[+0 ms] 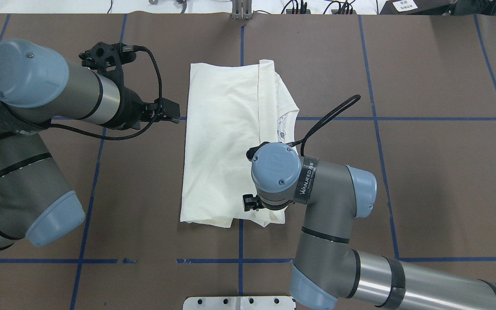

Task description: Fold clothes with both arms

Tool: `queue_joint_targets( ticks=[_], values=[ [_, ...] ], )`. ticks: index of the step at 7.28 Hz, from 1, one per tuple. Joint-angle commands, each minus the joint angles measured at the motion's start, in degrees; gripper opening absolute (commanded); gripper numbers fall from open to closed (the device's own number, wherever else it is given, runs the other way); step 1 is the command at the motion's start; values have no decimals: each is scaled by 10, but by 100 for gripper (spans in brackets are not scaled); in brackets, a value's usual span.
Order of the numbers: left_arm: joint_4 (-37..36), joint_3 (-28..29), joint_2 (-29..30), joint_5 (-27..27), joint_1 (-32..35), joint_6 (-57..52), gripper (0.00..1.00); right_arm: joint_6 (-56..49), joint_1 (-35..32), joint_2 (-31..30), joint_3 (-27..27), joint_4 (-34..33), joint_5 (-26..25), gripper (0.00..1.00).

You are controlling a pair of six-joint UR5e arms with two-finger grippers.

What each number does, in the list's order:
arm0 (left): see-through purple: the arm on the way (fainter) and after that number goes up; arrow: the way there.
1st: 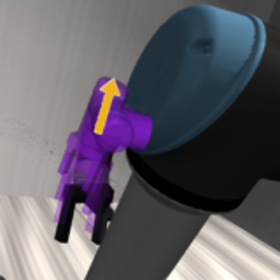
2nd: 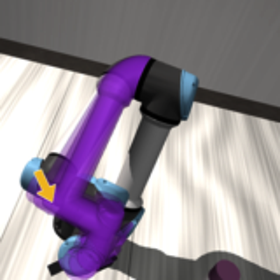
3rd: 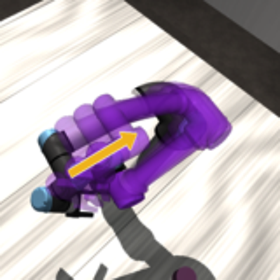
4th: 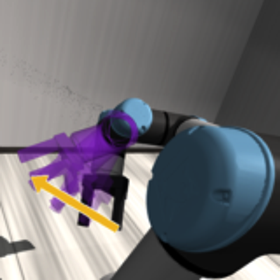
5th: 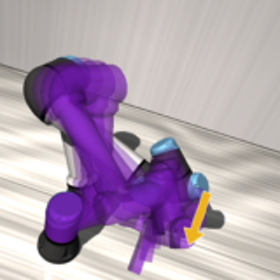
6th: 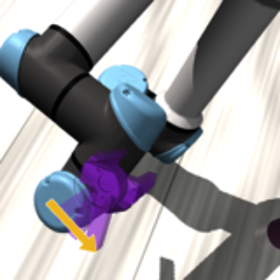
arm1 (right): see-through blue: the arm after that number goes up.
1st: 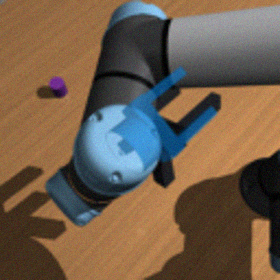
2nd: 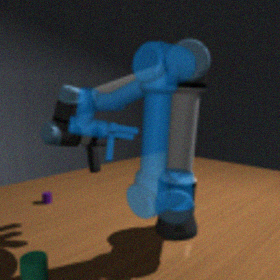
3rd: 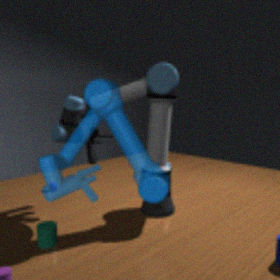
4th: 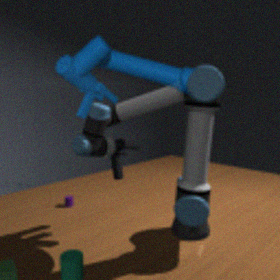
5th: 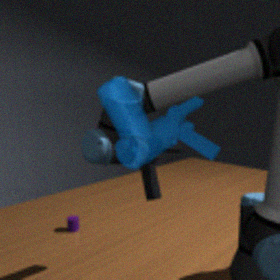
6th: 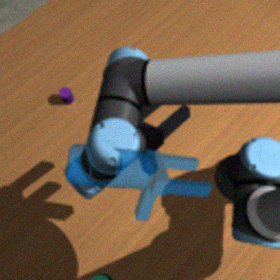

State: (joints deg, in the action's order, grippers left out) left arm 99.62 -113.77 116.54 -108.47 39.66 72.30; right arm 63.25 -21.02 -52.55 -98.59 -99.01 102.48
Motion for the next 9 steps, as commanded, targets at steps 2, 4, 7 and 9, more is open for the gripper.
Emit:
queue_joint_targets(
  ticks=[2,4,7,9],
  values=[
    [3,2,-1,2,-9,1,100,-22,-1,2,31,-1,4,100],
    [5,3,-1,2,-9,1,100,-23,-1,0,32,-18,5,100],
    [6,7,-2,3,-15,5,100,-35,-9,0,31,-55,4,100],
    [6,7,-1,3,-20,7,100,-37,-22,-4,28,-74,2,100]
  ],
)
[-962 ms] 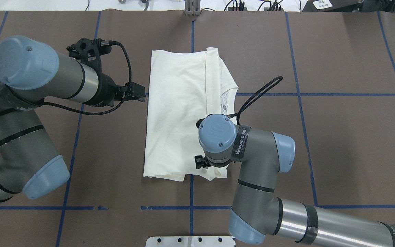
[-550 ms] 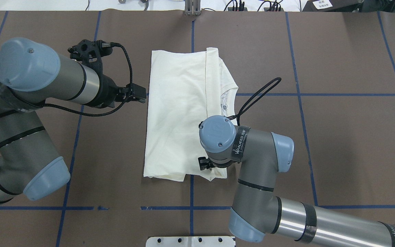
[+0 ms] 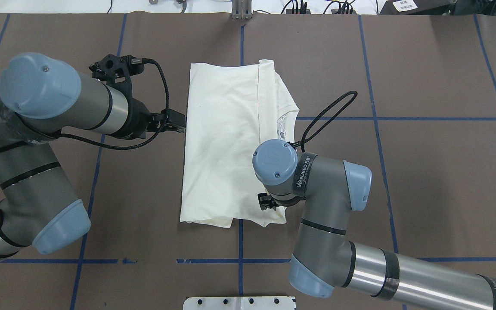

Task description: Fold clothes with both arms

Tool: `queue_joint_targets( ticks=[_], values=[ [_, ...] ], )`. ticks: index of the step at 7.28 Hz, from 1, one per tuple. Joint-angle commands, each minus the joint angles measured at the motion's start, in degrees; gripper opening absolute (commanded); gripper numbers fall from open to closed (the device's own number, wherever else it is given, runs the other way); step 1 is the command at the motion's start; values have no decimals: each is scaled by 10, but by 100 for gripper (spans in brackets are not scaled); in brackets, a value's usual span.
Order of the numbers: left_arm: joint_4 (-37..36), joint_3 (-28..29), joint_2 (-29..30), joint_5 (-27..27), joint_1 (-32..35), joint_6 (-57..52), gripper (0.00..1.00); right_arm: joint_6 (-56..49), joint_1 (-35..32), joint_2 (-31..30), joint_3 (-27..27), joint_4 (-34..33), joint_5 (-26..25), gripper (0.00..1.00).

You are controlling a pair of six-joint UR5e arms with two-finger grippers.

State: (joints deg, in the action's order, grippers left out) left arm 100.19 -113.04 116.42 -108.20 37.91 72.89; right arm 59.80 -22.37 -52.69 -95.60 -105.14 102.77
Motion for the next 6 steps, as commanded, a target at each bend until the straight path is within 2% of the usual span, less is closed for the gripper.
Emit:
queue_joint_targets(
  ticks=[1,2,3,4,5,6],
  values=[
    [0,0,-1,0,-3,1,100,-11,-28,-16,-8,-19,1,100],
    [0,0,0,0,-3,2,100,-34,-48,-40,-17,-25,1,100],
    [0,0,3,0,-4,3,100,-69,-66,-70,-51,-26,-1,100],
    [0,-1,3,0,-5,3,100,-75,-77,-74,-77,-27,3,100],
    [0,-2,5,0,-5,3,100,-75,-86,-65,-88,-24,11,100],
    [0,-1,5,0,-5,3,100,-75,-92,-32,-72,-22,10,100]
  ],
)
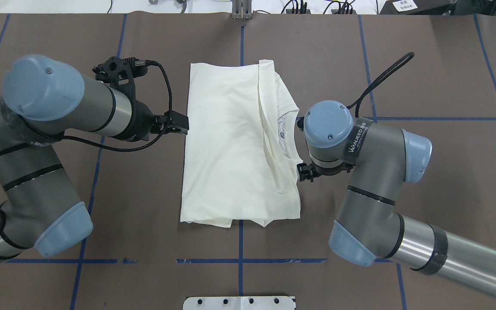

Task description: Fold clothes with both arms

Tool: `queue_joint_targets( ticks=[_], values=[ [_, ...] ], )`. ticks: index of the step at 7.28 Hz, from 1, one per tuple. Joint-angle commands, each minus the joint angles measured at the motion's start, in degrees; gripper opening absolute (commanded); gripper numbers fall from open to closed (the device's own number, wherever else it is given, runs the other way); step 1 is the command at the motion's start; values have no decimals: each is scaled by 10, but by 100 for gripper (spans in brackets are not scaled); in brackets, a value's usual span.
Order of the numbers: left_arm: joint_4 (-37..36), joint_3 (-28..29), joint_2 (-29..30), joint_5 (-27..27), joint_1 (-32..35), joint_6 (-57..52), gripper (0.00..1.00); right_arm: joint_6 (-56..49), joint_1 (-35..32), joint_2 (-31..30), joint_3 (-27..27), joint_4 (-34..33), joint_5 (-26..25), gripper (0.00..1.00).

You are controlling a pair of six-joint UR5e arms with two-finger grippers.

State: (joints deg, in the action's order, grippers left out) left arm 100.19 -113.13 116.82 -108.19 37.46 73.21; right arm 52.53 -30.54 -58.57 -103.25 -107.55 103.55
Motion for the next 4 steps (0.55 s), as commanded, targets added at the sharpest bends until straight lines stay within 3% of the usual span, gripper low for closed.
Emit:
queue_joint_targets(
  ticks=[1,2,4],
  values=[
    [0,-1,1,0,0,-2,100,-2,-13,75,56,5,1,100],
    [0,-1,-1,-1,0,-4,100,-2,-13,122,131,35,-1,100],
    [0,-1,-4,-3,0,-7,100,-2,-11,140,236,141,-1,100]
  ],
)
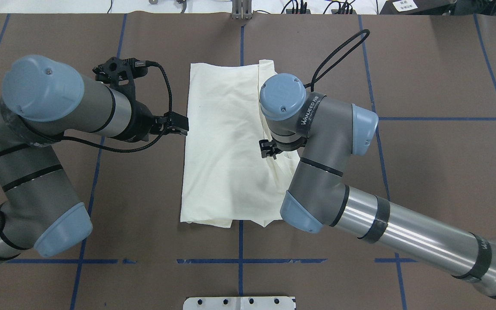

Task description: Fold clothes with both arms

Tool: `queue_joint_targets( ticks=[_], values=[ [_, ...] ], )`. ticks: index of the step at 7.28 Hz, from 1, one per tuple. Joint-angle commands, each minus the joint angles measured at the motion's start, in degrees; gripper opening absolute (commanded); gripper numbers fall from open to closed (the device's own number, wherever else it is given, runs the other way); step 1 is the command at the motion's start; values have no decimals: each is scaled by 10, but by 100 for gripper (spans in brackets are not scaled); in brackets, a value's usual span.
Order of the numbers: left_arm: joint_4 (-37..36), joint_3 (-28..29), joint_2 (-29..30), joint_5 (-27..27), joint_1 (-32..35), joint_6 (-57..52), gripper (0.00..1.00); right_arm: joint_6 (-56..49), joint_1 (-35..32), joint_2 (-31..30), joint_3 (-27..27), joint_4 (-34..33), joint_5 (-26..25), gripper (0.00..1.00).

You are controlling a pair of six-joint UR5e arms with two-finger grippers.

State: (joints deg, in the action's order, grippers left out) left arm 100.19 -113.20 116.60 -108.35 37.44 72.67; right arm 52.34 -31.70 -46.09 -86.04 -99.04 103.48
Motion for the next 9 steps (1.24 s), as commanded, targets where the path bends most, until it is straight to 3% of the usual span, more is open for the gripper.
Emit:
queue_joint_targets(
  ticks=[1,9],
  values=[
    [1,1,-1,-1,0,-2,100,0,1,25,80,59,2,100],
    [11,6,-1,0,0,2,100,0,-6,23,78,32,13,100]
  ],
)
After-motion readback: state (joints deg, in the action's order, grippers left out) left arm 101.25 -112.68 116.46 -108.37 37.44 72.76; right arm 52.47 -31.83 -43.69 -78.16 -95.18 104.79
